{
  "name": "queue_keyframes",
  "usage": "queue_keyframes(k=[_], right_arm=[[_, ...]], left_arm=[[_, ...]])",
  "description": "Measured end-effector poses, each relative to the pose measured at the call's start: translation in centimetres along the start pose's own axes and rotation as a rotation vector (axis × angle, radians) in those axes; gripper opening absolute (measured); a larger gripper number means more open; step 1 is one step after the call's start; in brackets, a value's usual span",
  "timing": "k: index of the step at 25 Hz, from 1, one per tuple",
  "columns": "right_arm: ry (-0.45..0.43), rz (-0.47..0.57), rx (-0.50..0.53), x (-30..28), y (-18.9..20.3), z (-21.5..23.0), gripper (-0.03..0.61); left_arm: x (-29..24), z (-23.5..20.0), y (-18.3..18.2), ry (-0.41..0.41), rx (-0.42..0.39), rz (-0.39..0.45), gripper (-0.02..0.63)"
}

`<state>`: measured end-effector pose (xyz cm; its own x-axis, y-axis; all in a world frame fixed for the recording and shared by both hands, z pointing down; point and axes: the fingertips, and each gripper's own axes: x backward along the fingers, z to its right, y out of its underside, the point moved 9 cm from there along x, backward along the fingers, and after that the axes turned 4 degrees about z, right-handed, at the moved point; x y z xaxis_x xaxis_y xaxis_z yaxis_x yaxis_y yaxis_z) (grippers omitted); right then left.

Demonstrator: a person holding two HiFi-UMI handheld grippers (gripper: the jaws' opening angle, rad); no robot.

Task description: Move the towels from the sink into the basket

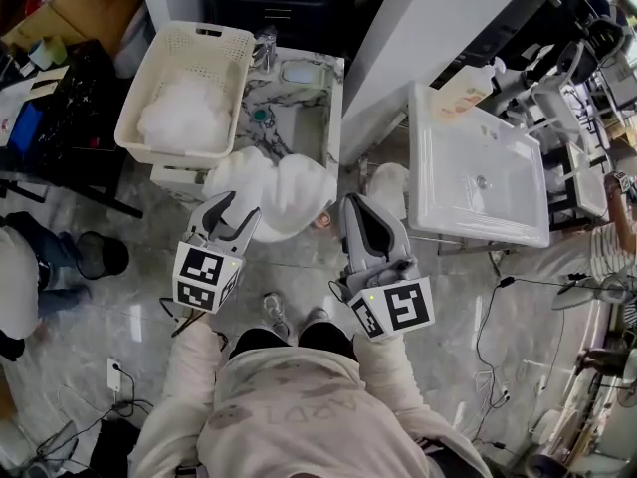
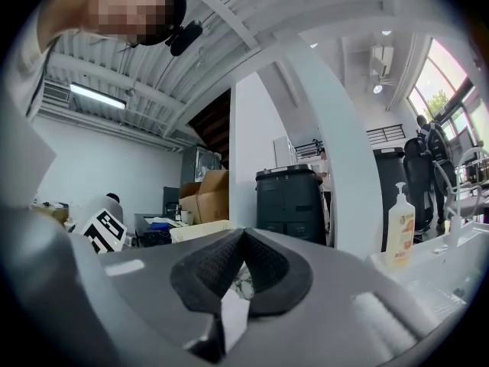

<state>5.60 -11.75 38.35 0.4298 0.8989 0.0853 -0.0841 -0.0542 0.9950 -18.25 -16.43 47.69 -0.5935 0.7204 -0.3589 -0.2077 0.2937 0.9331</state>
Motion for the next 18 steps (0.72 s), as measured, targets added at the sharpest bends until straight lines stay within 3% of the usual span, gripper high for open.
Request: queue_keyframes(k=[9, 18], right_arm=[[0.046, -0.015, 0.012, 0.5, -0.3, 1.7, 0.011], [0.026, -0.029, 0.004, -1.4, -0.1, 3.5, 0.011]], left_arm=[[-4.2, -0.8, 1.9, -0.009, 0.011, -0.134, 0.255], [-6.9, -1.5, 3.9, -0.018, 0.018, -0.261, 0.336]])
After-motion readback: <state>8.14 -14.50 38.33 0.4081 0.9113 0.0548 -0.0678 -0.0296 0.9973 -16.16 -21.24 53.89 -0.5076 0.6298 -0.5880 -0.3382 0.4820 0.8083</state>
